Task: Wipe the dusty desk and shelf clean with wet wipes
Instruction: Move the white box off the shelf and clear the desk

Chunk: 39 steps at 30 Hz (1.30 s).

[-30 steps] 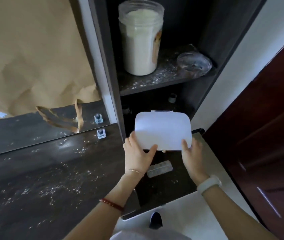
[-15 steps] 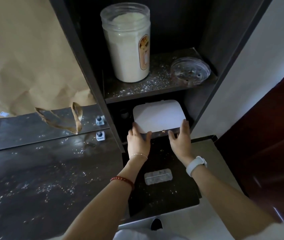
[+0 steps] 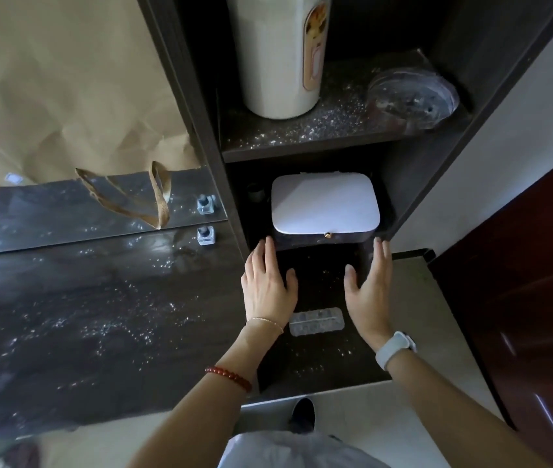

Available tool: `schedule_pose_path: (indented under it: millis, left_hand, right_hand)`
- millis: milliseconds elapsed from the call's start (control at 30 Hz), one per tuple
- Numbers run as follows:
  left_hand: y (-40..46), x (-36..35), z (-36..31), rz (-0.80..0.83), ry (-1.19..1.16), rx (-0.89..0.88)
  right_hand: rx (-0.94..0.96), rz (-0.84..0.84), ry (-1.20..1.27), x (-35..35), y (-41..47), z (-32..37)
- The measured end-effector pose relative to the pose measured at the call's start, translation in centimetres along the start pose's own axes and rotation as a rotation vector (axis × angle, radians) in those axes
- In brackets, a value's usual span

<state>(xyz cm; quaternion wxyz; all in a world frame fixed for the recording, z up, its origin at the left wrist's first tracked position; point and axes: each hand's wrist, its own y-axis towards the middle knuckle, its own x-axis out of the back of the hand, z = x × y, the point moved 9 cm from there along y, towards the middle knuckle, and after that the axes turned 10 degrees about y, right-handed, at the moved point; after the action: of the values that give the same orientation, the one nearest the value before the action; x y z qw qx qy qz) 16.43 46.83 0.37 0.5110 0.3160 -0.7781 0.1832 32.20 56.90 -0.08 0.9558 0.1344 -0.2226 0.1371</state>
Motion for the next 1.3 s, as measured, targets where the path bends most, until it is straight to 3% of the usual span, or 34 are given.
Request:
schedule_pose_path:
  millis: [67,233,433,700,933,1167,1300]
  left_hand:
    - [-0.8,-1.0,1.1,0.002,0.091,-0.061]
    - [-1.2,-2.8,2.2,-0.013,0.346,-0.208]
    - [-1.0,-3.4,2.8,-0.035,0.404,-0.216]
    - [-0.5,-4.1,2.7,-0.003,0.418,-0.136]
    - [-1.6,-3.2,3.4,-0.011,0.221,-0.142]
    - [-2.9,-2.3,11.2,0.095,0.044,0.222]
    - [0.9,-0.5,14.5,0.133,0.058,0.299]
  right_hand:
    - [-0.022,0.107,-0.054,-1.8,-2.1,-2.8]
    - [-0.079,0.641,-0.38,-8.3,-6.5,-11.4]
    - [0.033,0.972,-0.847,-12.4,-7.6,-16.2]
    - [0.122,0.938,-0.841,-13.4,-6.4,-15.6]
    - [-0.019,0.564,-0.332,-6.5,-6.4,-10.2]
    - [0.059,0.46,-0.172,-5.2,-6.1,-2.6]
    - [0.12,0.469,-0.172,-6.5,-5.6,1.7]
